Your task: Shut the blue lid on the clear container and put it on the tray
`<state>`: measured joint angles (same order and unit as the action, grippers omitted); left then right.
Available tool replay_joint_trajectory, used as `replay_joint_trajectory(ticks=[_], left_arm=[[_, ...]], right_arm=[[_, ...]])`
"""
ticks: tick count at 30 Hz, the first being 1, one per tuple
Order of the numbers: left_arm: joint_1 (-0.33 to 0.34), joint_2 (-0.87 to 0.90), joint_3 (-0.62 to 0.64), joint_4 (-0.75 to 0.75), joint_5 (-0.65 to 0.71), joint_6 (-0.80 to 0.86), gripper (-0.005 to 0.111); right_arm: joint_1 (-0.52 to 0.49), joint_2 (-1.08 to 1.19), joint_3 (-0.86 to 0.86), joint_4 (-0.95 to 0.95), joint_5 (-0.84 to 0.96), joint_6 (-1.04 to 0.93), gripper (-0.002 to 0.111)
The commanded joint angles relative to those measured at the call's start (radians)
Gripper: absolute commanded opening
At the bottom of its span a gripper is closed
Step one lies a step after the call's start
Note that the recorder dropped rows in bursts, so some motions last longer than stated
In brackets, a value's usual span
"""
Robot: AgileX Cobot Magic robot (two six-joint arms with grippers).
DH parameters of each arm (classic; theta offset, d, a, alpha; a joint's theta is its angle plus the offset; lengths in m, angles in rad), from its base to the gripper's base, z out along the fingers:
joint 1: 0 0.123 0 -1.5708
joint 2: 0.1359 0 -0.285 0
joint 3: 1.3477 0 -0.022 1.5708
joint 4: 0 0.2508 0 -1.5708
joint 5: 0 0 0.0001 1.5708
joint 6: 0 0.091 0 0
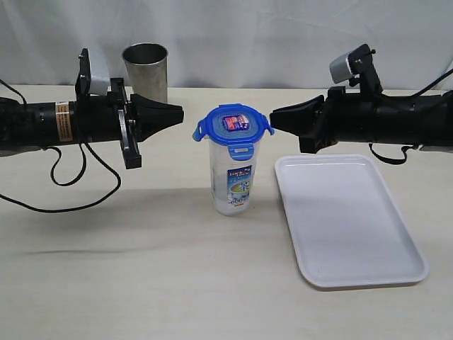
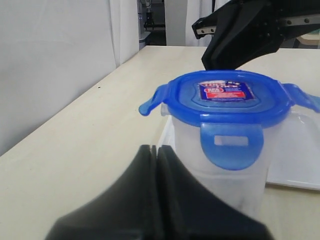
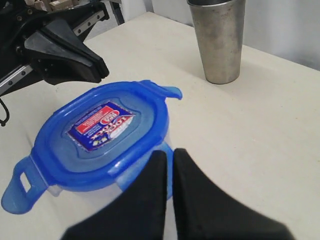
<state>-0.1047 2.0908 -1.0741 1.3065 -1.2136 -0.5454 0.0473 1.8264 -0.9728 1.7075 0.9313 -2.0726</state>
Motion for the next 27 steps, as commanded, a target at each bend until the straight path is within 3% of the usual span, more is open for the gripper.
replay_joint_trajectory(ticks=[1, 20, 27], left_arm=[[-0.001, -0.008, 0.003, -0.019, -0.008, -0.008, 0.000], [-0.001, -0.008, 0.003, 0.021, -0.008, -0.012, 0.000], [-0.001, -0.008, 0.003, 0.017, -0.008, -0.012, 0.000]], right_arm=[[0.001, 0.002, -0.004, -0.003, 0.012, 0.001, 0.005], [-0.001, -0.039, -0.004, -0.040, 0.016, 0.025, 0.005], [0.001, -0.040, -0.004, -0.014, 0.105, 0.029, 0.005]])
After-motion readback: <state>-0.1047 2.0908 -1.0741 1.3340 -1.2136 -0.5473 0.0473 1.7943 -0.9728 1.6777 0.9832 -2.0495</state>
